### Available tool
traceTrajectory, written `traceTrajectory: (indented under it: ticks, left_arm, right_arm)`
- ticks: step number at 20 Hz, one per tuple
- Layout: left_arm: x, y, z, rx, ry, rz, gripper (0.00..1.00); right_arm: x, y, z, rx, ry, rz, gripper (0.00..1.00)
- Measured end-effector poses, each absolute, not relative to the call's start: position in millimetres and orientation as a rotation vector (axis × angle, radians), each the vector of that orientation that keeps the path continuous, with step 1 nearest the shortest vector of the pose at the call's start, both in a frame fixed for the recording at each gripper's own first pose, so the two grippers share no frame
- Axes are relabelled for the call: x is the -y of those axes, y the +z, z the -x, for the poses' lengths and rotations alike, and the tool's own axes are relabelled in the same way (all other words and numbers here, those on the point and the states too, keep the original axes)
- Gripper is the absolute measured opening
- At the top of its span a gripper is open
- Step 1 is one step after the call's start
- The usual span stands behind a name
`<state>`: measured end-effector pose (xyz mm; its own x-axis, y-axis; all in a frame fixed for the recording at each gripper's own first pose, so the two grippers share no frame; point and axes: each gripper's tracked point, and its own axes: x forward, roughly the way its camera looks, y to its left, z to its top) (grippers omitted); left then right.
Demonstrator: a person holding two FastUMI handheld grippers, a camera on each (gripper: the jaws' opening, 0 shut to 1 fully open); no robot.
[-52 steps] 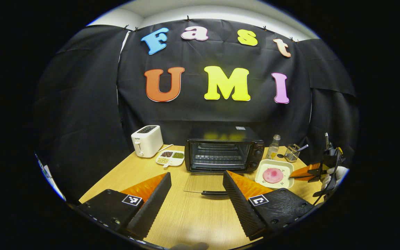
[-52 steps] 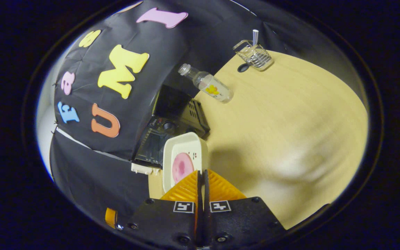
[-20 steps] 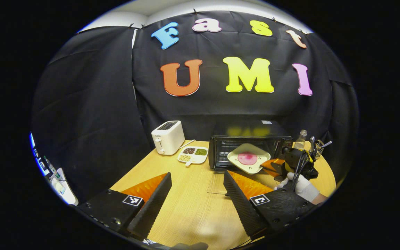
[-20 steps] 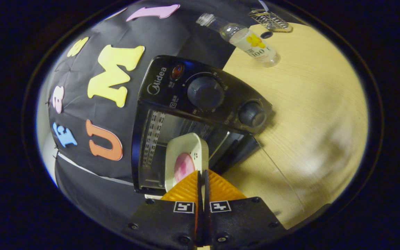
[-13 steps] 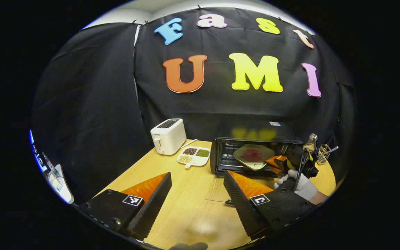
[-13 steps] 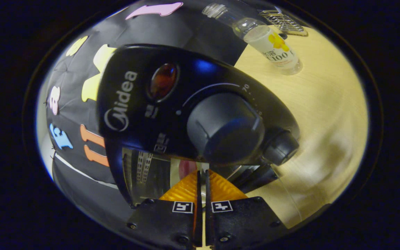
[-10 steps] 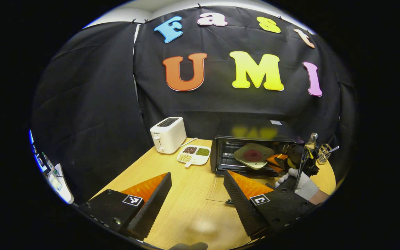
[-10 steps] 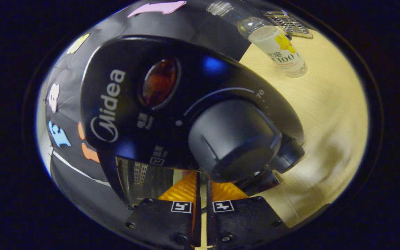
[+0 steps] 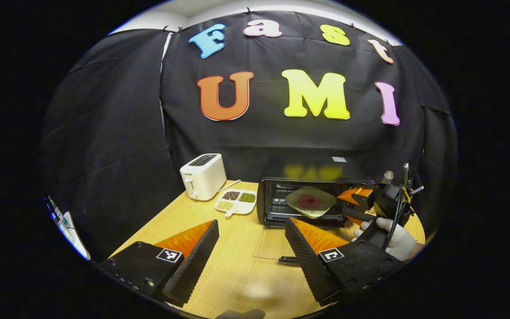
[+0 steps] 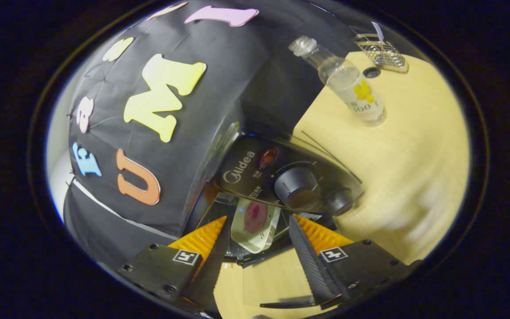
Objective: Open the electric oven with the left hand, put the food in, and close the electric oven.
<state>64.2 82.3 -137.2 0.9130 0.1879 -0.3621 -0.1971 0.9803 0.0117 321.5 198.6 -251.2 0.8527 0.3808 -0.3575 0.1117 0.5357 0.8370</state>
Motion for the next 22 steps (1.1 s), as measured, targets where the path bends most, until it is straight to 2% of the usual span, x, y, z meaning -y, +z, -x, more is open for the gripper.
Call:
traceTrajectory:
  ticks: [2, 4, 13, 15, 19, 20, 22]
  left_arm:
    - [-77, -137, -59, -0.357, 0.165, 0.019, 0.96]
    - [-71, -140, -52, -0.347, 0.131, 0.009, 0.96]
    - [-33, -196, -6, -0.396, -0.028, 0.014, 0.96]
    - [-25, -210, -4, -0.417, -0.052, 0.009, 0.96]
    - [-7, -239, -6, -0.462, -0.076, 0.022, 0.96]
    - [0, -245, -7, -0.467, -0.08, 0.04, 0.96]
    - [10, -265, -8, -0.508, -0.067, 0.037, 0.96]
  right_arm:
    - [-182, -240, -297, -0.544, 0.159, -0.966, 0.87]
    - [-166, -229, -269, -0.536, 0.154, -0.914, 0.9]
    - [-93, -197, -127, -0.524, 0.097, -0.586, 0.94]
    - [-67, -187, -106, -0.487, 0.049, -0.534, 0.94]
    - [-29, -179, -71, -0.453, 0.026, -0.377, 0.94]
    - [-22, -178, -66, -0.458, 0.03, -0.349, 1.0]
    - [-12, -172, -54, -0.475, 0.037, -0.328, 1.0]
